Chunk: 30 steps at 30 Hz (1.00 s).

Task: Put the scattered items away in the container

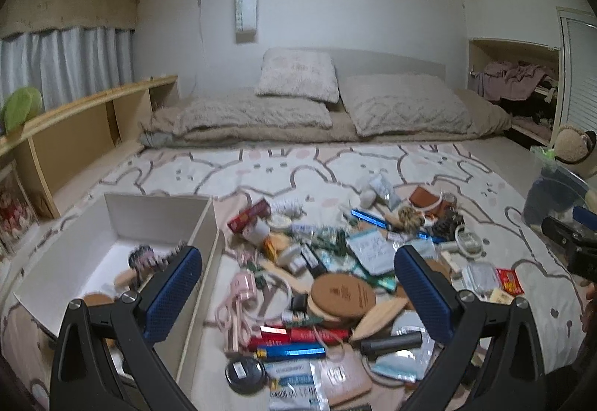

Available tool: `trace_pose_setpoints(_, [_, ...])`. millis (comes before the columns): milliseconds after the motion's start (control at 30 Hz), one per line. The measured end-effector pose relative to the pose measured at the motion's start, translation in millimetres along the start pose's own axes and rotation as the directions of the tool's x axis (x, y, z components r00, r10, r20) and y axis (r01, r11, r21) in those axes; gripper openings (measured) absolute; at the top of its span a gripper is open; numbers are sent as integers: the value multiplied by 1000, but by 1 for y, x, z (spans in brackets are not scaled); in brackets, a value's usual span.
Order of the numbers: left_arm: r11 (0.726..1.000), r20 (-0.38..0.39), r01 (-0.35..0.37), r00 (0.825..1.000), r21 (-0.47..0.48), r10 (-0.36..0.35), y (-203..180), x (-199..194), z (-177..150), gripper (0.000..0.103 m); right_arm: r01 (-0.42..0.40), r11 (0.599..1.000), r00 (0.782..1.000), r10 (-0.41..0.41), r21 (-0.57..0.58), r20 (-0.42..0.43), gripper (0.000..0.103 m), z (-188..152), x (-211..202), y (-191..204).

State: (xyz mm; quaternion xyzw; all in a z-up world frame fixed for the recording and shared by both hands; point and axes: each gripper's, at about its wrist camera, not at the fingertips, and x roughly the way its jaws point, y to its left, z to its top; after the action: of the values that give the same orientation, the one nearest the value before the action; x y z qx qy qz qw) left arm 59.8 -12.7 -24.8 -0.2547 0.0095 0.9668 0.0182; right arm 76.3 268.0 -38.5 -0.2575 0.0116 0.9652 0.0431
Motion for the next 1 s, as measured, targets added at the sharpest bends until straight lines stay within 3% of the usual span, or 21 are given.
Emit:
trace_pose_setpoints(567, [998, -190, 37, 981, -47, -45, -3, 13, -71, 103, -93, 993, 991, 99, 69, -87, 103, -56, 5, 1])
trace_pose_setpoints(1000, [994, -322, 48, 944, -99, -78, -27, 20, -125, 103, -135, 990, 971, 138, 29, -194, 103, -75, 3, 14])
